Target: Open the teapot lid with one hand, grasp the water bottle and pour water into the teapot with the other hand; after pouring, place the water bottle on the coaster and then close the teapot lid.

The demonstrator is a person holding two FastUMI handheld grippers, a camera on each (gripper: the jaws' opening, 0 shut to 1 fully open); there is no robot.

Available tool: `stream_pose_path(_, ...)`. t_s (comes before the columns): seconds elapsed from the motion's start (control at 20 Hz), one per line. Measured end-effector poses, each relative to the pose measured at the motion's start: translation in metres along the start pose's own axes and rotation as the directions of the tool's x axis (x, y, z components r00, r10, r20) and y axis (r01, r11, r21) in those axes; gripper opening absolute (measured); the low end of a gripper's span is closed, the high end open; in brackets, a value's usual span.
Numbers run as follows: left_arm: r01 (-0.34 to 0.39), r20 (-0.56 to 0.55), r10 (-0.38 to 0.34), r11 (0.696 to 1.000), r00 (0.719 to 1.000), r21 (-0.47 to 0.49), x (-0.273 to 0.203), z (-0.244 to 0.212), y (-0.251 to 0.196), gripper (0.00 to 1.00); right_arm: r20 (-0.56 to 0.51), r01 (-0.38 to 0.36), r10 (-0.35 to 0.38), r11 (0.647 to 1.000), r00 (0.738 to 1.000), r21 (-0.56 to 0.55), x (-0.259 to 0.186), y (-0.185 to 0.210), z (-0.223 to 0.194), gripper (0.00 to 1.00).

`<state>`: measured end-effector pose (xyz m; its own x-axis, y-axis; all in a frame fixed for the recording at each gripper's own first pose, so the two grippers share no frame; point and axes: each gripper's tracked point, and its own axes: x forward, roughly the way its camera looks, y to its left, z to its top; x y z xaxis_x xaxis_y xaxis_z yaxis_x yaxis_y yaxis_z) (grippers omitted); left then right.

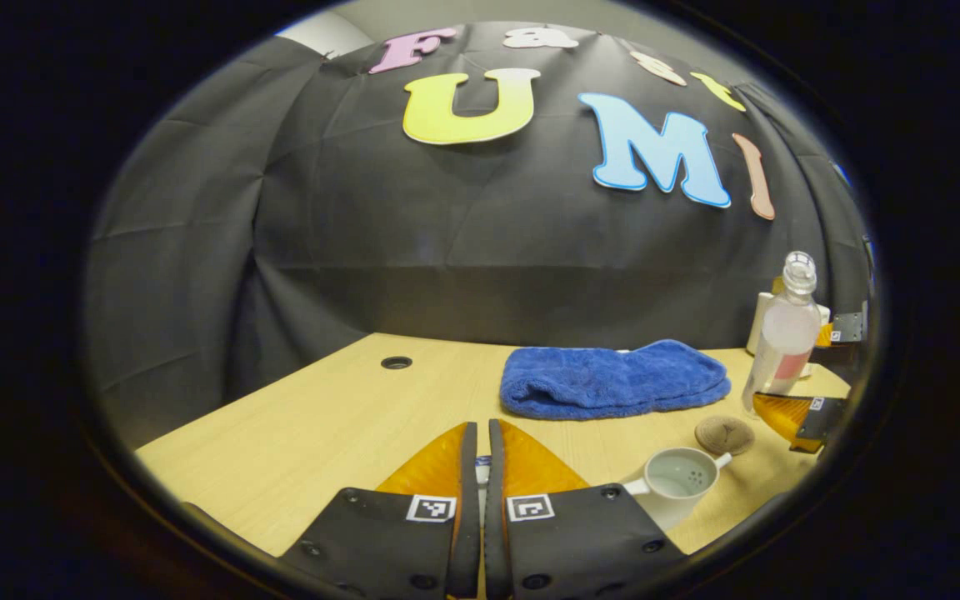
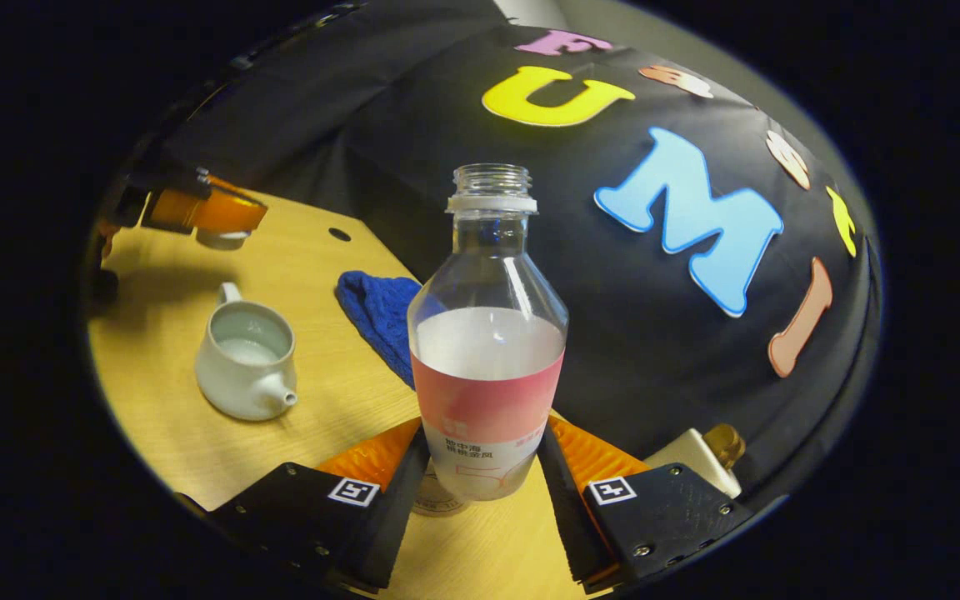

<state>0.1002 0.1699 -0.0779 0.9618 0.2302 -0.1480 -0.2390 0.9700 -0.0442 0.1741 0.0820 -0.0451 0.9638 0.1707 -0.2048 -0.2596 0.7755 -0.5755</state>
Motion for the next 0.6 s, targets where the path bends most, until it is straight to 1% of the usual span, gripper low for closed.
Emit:
stream_pose_path(0.1,0.002,0.000,-0.002,1.000,1.000,0.000,0.000,0.000,0.000,0.09,-0.001,-0.019,0.020,0.996,1.000,0.087,0.002,0.000,-0.006,0.76)
stream_pose_path(0.2,0.002,0.000,-0.002,1.000,1.000,0.001,0.000,0.001,0.000,0.09,-0.008,-0.056,0.059,0.981,0.998,0.186,0.007,0.005,-0.012,0.76)
stream_pose_path(0.35,0.004,-0.001,-0.004,1.000,1.000,0.001,0.000,0.001,0.000,0.09,-0.026,-0.088,0.101,0.947,0.995,0.309,0.012,0.013,-0.014,0.76)
stream_pose_path(0.45,0.006,-0.002,-0.006,1.000,1.000,0.002,0.000,0.001,0.000,0.09,-0.037,-0.111,0.137,0.911,0.990,0.398,0.015,0.019,-0.021,0.76)
stream_pose_path(0.5,0.005,-0.003,-0.005,1.000,1.000,0.003,0.000,0.000,0.000,0.08,-0.040,-0.113,0.144,0.897,0.989,0.428,0.017,0.018,-0.024,0.76)
stream_pose_path(0.6,0.005,-0.004,-0.005,1.000,1.000,0.003,0.000,0.000,0.000,0.08,-0.052,-0.101,0.139,0.888,0.989,0.449,0.021,0.012,-0.031,0.76)
